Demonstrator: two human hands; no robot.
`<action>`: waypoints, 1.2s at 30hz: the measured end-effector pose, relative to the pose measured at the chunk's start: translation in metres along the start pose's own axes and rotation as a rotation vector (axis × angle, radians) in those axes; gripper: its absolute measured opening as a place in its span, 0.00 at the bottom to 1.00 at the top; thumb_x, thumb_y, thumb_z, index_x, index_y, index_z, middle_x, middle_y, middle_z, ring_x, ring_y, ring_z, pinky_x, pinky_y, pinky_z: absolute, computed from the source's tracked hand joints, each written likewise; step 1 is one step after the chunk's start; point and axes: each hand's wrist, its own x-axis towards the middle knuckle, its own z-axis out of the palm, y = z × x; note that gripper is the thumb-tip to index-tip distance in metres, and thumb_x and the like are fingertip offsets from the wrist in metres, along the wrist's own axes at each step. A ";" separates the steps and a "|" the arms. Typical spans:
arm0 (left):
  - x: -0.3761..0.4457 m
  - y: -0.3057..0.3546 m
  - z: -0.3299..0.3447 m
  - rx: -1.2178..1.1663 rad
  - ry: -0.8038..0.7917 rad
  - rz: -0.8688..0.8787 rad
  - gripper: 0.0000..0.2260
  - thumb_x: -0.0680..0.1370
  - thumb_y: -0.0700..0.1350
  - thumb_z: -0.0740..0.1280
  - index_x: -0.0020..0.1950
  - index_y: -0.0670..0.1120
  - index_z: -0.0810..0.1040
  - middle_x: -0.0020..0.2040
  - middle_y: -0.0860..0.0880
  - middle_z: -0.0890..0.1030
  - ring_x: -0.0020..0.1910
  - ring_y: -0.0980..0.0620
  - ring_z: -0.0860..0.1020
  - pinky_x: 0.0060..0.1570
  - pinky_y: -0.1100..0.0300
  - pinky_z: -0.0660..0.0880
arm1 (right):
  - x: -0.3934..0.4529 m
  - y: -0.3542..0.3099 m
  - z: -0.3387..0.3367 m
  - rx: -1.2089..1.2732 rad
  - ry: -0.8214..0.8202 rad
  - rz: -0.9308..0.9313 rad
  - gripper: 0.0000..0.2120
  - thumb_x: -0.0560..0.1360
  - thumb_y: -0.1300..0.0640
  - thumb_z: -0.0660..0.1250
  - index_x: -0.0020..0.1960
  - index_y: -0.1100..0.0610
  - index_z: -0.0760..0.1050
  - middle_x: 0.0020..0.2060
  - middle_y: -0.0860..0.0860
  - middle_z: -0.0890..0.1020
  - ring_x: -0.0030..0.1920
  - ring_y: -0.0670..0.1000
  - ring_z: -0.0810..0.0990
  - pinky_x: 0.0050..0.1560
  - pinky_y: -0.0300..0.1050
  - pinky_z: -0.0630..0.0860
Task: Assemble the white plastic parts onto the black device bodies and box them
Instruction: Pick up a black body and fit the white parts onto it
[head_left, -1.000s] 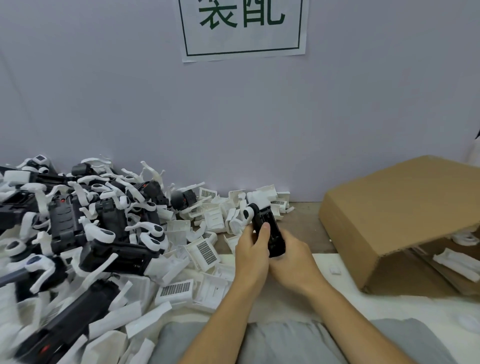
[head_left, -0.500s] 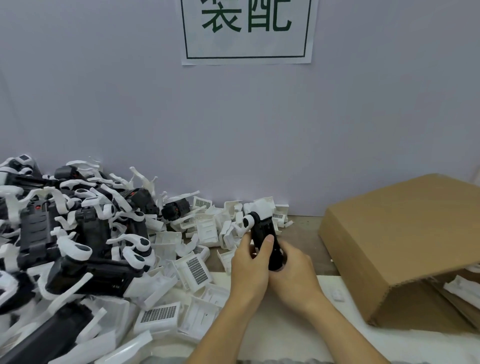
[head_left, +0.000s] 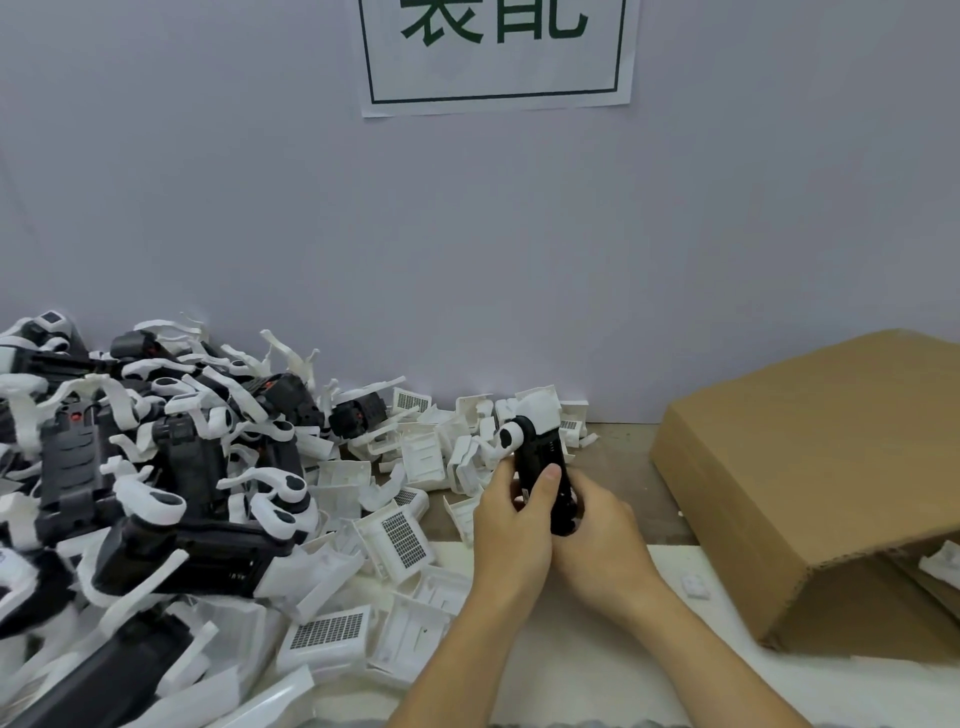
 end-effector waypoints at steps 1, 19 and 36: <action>0.000 0.000 0.000 -0.010 -0.005 -0.001 0.06 0.81 0.45 0.67 0.55 0.54 0.81 0.49 0.51 0.86 0.50 0.55 0.84 0.54 0.58 0.79 | 0.000 0.000 -0.001 -0.009 0.006 -0.007 0.13 0.72 0.60 0.73 0.51 0.43 0.81 0.42 0.36 0.86 0.45 0.36 0.84 0.42 0.28 0.77; -0.006 0.003 -0.006 0.623 -0.191 0.368 0.16 0.78 0.36 0.62 0.62 0.51 0.77 0.55 0.55 0.79 0.55 0.55 0.76 0.52 0.55 0.76 | 0.011 -0.003 -0.009 0.532 0.312 0.054 0.22 0.69 0.52 0.78 0.60 0.54 0.76 0.46 0.50 0.85 0.44 0.43 0.85 0.40 0.35 0.79; -0.003 0.005 -0.002 0.516 0.021 0.359 0.07 0.84 0.43 0.60 0.57 0.49 0.76 0.50 0.53 0.79 0.50 0.56 0.76 0.48 0.60 0.71 | 0.007 -0.004 -0.001 0.344 0.240 -0.009 0.18 0.77 0.35 0.62 0.62 0.43 0.75 0.52 0.39 0.84 0.54 0.37 0.81 0.50 0.31 0.75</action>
